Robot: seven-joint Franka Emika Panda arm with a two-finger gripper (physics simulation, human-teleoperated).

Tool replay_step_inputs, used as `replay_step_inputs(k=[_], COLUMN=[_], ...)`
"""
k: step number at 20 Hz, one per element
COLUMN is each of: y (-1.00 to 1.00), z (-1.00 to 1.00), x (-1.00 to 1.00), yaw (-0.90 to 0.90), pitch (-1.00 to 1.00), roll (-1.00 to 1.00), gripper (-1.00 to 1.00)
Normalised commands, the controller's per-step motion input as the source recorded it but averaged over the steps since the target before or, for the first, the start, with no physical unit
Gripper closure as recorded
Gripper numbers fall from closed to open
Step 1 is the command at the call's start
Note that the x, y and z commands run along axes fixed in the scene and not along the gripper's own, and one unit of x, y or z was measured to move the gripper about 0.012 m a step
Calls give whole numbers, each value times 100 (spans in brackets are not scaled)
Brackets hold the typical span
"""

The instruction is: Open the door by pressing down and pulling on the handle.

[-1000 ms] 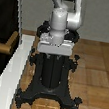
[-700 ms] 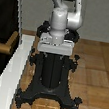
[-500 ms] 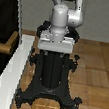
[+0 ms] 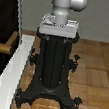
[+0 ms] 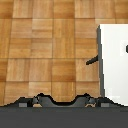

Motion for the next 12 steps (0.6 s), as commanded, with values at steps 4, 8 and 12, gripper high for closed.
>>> replay_step_inputs(k=[4,8,12], y=[0,-25,-50], z=[100,75,0], x=[0,0,0], yaw=[0,0,0], pitch=[0,0,0], roll=[0,0,0], gripper=[-100,-100,-100])
